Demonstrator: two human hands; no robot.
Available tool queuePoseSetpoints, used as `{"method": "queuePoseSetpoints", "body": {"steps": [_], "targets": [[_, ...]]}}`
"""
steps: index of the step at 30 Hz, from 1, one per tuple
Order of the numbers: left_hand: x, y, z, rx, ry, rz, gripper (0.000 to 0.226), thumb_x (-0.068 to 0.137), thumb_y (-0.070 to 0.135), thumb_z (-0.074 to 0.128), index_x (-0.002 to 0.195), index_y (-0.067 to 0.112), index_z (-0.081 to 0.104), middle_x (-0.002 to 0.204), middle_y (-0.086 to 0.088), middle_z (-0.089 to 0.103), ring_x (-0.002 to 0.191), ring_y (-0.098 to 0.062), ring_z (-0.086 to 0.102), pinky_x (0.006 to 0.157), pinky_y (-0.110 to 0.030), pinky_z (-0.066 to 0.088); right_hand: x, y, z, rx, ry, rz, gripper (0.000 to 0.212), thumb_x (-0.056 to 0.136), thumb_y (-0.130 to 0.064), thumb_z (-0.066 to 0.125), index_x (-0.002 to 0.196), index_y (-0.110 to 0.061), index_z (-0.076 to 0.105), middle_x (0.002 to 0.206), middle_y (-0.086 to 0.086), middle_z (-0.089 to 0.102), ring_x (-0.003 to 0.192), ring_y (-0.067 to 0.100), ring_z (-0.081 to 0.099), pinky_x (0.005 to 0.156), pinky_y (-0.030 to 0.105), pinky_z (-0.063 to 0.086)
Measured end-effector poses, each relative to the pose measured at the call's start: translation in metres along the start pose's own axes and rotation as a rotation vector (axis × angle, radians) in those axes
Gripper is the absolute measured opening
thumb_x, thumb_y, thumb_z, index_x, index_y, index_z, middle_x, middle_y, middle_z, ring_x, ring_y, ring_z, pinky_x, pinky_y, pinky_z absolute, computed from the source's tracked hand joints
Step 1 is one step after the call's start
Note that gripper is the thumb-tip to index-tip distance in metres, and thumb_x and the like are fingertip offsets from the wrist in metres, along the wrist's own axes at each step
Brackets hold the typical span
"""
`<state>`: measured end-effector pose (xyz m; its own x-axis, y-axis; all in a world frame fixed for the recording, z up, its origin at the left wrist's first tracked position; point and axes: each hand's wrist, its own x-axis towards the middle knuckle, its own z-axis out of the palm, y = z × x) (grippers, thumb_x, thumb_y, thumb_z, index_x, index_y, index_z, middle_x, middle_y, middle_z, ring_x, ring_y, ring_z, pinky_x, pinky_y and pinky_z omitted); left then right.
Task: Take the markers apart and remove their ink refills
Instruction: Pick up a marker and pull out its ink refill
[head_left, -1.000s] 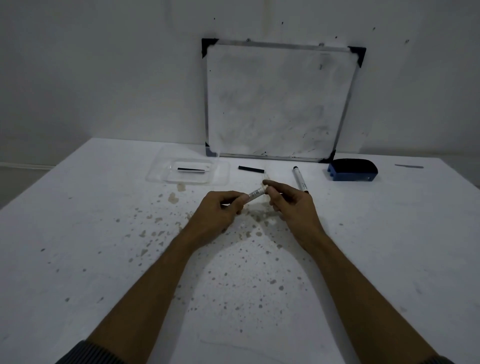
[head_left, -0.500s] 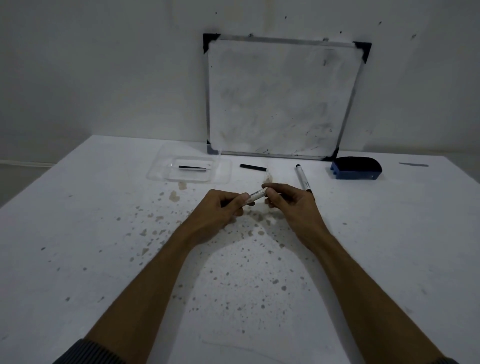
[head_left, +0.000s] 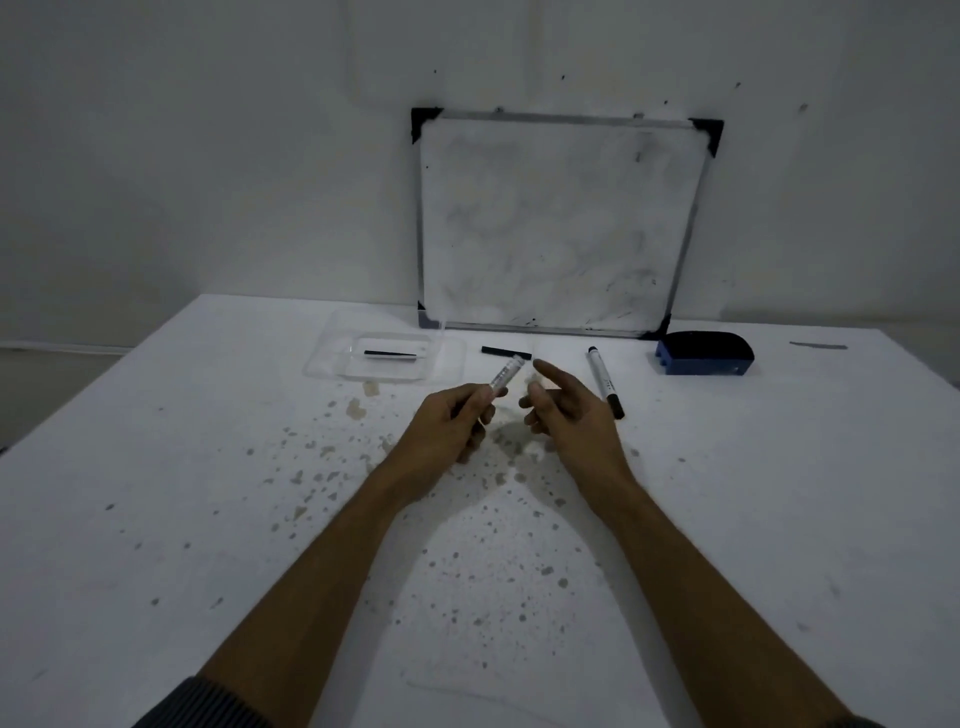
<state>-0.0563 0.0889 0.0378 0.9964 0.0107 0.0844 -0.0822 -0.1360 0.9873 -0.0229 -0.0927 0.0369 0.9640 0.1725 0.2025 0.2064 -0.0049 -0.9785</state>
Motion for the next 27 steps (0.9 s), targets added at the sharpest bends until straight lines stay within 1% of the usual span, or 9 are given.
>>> {"method": "queuePoseSetpoints", "body": {"steps": [2, 4, 6, 11, 15, 20, 22, 24, 27], "targets": [[0.001, 0.007, 0.004, -0.014, -0.001, 0.005, 0.031, 0.108, 0.035, 0.050, 0.125, 0.018, 0.069, 0.094, 0.000, 0.072, 0.081, -0.015, 0.073, 0.072, -0.029, 0.058, -0.001, -0.002, -0.001, -0.025, 0.019, 0.012, 0.039, 0.096, -0.036, 0.067, 0.132, -0.022, 0.062, 0.101, 0.005, 0.076, 0.078, 0.008, 0.072, 0.075, 0.023, 0.059], [0.002, 0.011, 0.008, -0.017, 0.002, 0.009, 0.030, 0.107, 0.035, 0.052, 0.125, 0.018, 0.068, 0.104, -0.001, 0.079, 0.100, -0.013, 0.077, 0.089, -0.030, 0.060, -0.002, -0.006, -0.005, -0.072, 0.039, 0.028, 0.034, 0.093, -0.040, 0.069, 0.121, -0.024, 0.062, 0.104, 0.005, 0.074, 0.076, 0.005, 0.072, 0.070, 0.020, 0.056], [0.003, 0.016, 0.014, -0.051, 0.033, 0.002, 0.029, 0.106, 0.033, 0.055, 0.124, 0.016, 0.069, 0.106, -0.002, 0.081, 0.103, -0.011, 0.076, 0.096, -0.029, 0.058, -0.002, -0.010, -0.008, -0.123, 0.055, 0.035, 0.032, 0.089, -0.045, 0.072, 0.112, -0.027, 0.058, 0.104, 0.002, 0.072, 0.080, 0.007, 0.072, 0.068, 0.019, 0.057], [0.013, 0.034, 0.034, -0.071, 0.078, -0.027, 0.029, 0.106, 0.032, 0.056, 0.122, 0.012, 0.069, 0.107, 0.000, 0.080, 0.097, -0.008, 0.077, 0.097, -0.025, 0.058, -0.008, -0.015, -0.010, -0.280, -0.010, 0.022, 0.041, 0.085, -0.050, 0.074, 0.112, -0.024, 0.059, 0.102, -0.006, 0.070, 0.090, 0.009, 0.070, 0.076, 0.025, 0.060], [0.025, 0.045, 0.053, -0.087, 0.009, -0.035, 0.027, 0.106, 0.031, 0.056, 0.120, 0.010, 0.066, 0.107, 0.001, 0.082, 0.100, -0.010, 0.078, 0.097, -0.026, 0.054, -0.017, -0.017, -0.021, -0.313, 0.143, 0.022, 0.032, 0.089, -0.041, 0.074, 0.113, -0.024, 0.061, 0.102, -0.010, 0.069, 0.087, 0.004, 0.068, 0.073, 0.018, 0.058], [0.043, 0.047, 0.082, -0.016, -0.035, -0.043, 0.033, 0.107, 0.034, 0.053, 0.122, 0.007, 0.065, 0.112, -0.005, 0.080, 0.104, -0.015, 0.076, 0.103, -0.037, 0.056, -0.016, -0.018, -0.050, -0.508, 0.253, 0.049, 0.033, 0.090, -0.036, 0.074, 0.116, -0.018, 0.067, 0.099, -0.007, 0.068, 0.079, 0.003, 0.064, 0.065, 0.007, 0.044], [0.049, 0.045, 0.093, 0.119, -0.031, -0.030, 0.043, 0.110, 0.041, 0.040, 0.128, 0.010, 0.063, 0.119, -0.005, 0.078, 0.107, -0.015, 0.072, 0.100, -0.034, 0.055, -0.010, -0.017, -0.064, -0.574, 0.309, 0.058, 0.030, 0.090, -0.032, 0.075, 0.114, -0.015, 0.069, 0.100, -0.002, 0.070, 0.082, 0.008, 0.065, 0.071, 0.014, 0.049], [0.050, 0.035, 0.096, 0.436, 0.019, 0.068, 0.046, 0.110, 0.046, 0.033, 0.130, 0.015, 0.062, 0.120, -0.004, 0.076, 0.106, -0.020, 0.069, 0.094, -0.035, 0.053, 0.001, -0.014, -0.081, -0.680, 0.404, 0.079, 0.028, 0.090, -0.033, 0.074, 0.110, -0.014, 0.071, 0.101, 0.002, 0.072, 0.087, 0.016, 0.067, 0.081, 0.029, 0.056], [0.047, 0.002, 0.088, 0.821, 0.036, 0.246, 0.043, 0.105, 0.042, 0.047, 0.127, 0.012, 0.067, 0.126, -0.011, 0.071, 0.116, -0.031, 0.065, 0.104, -0.045, 0.049, 0.022, -0.002, -0.108, -0.896, 0.517, 0.096, 0.028, 0.090, -0.036, 0.070, 0.106, -0.014, 0.073, 0.101, 0.007, 0.073, 0.099, 0.028, 0.067, 0.089, 0.040, 0.049]]}}
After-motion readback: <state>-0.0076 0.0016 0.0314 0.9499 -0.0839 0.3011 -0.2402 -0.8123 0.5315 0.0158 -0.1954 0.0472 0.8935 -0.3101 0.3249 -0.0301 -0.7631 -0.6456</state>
